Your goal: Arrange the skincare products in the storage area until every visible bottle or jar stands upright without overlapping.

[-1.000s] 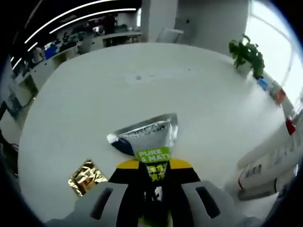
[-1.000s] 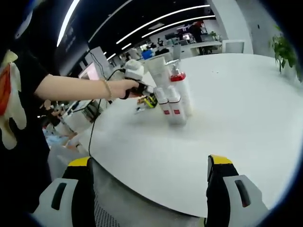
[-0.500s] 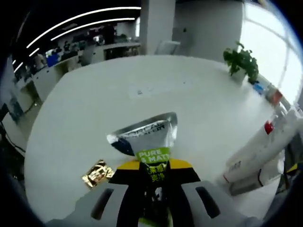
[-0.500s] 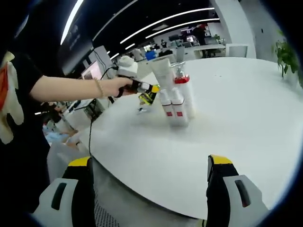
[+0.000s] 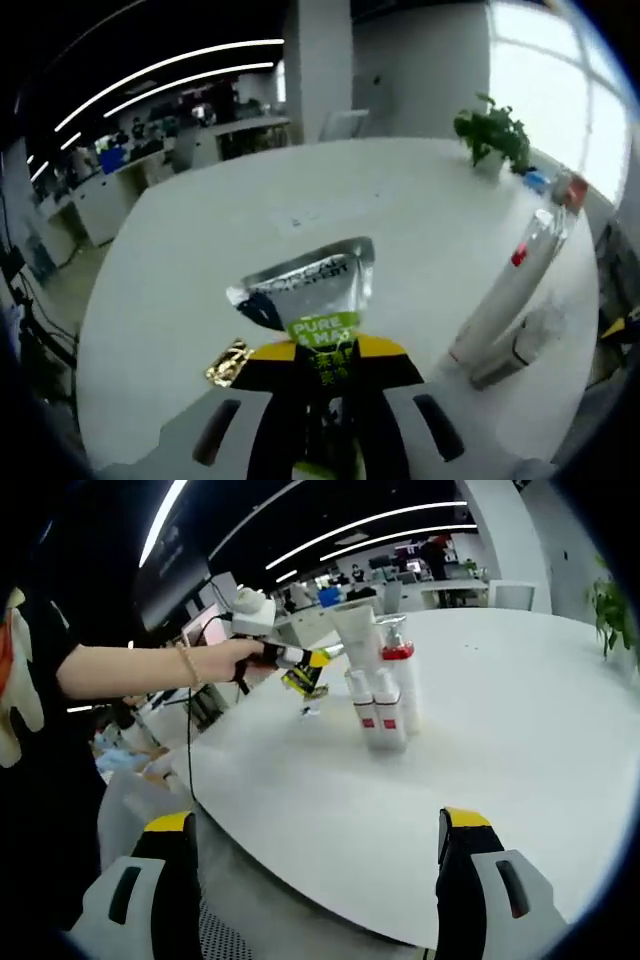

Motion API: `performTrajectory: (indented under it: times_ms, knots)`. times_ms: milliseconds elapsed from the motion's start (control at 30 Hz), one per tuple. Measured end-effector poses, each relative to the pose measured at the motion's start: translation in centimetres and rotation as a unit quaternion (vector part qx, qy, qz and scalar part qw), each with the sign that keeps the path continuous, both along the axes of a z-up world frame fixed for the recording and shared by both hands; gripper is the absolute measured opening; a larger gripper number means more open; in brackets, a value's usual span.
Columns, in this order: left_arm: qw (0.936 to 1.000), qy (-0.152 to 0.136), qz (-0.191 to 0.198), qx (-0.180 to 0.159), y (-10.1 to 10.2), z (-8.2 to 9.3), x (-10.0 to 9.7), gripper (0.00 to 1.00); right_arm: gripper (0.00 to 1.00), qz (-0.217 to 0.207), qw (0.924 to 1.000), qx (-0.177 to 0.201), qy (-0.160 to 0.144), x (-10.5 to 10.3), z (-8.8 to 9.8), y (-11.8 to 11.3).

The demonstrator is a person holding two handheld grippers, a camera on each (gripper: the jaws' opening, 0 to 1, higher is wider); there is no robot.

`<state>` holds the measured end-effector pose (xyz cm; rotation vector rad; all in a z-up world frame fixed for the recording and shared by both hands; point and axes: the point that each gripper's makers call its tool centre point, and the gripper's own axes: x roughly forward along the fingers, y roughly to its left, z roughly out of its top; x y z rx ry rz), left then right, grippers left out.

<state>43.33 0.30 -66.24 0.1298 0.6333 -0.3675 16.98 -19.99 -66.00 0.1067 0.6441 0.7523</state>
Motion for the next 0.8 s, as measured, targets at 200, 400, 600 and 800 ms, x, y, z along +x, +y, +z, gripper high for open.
performTrajectory:
  times_ms: [200,400,600,800]
  knots:
    - [0.9997,-0.018,-0.005,-0.012,0.1,1.3,-1.3,0.14,1.00,0.009,0.9999,-0.001,-0.006,-0.2,0.2,0.2]
    - [0.9985,-0.046,-0.026,-0.016,-0.5,3.5,-3.0,0.14,1.00,0.024,0.9996,-0.003,-0.011,-0.4,0.2,0.6]
    - [0.9969,-0.068,-0.037,-0.016,-0.6,5.4,-5.1,0.15,0.97,0.037,0.9992,-0.004,-0.012,-0.7,0.1,0.9]
    - [0.9953,-0.086,-0.043,-0.012,-0.7,6.8,-7.2,0.15,0.97,0.040,0.9991,0.002,-0.016,-0.9,0.4,1.1]
